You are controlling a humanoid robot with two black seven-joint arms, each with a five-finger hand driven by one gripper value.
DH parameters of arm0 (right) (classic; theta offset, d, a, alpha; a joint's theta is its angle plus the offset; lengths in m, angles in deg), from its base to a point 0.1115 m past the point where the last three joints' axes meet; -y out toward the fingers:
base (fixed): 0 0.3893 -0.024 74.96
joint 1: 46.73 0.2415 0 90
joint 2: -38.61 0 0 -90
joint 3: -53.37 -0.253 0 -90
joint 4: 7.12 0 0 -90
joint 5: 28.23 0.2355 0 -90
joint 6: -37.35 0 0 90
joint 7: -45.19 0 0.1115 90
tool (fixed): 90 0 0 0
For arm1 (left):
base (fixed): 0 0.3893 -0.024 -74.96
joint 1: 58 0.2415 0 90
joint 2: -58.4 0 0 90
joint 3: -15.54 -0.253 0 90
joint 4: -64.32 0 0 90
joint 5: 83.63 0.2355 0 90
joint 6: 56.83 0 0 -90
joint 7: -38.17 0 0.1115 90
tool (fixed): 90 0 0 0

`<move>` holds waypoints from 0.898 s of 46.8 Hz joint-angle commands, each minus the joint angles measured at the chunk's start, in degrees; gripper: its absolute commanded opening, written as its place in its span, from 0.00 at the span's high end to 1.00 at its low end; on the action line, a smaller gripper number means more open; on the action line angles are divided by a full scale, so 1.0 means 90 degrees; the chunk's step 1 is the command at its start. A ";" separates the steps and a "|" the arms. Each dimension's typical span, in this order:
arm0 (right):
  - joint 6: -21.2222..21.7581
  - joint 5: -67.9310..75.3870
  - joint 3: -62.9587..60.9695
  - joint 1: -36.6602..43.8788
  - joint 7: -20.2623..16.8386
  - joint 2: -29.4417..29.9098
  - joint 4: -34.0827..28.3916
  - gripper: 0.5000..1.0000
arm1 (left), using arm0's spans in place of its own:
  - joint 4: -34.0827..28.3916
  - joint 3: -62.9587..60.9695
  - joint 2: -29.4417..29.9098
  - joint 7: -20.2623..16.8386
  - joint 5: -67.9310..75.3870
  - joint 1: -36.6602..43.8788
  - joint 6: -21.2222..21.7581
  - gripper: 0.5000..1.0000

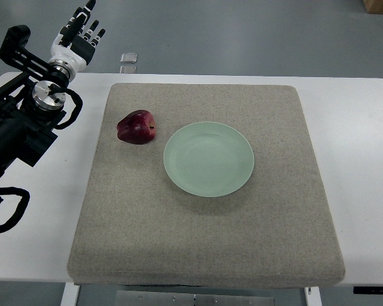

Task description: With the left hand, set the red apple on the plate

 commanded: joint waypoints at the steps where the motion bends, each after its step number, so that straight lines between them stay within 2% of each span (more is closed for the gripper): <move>1: 0.0000 0.0008 0.0000 0.0000 0.0000 0.0000 0.0000 0.07 | 0.0003 0.0006 -0.0001 -0.0010 -0.0009 -0.0009 -0.0010 0.01; 29: 0.0000 -0.0001 0.0000 0.0000 0.0000 0.0000 0.0000 0.07 | 0.0013 -0.0043 0.0068 -0.0010 0.0020 -0.0009 0.0088 0.01; 42: 0.0000 -0.0001 0.0000 0.0000 0.0000 0.0000 0.0000 0.07 | 0.0013 -0.0677 0.0117 0.0000 0.0206 -0.0067 0.0049 0.01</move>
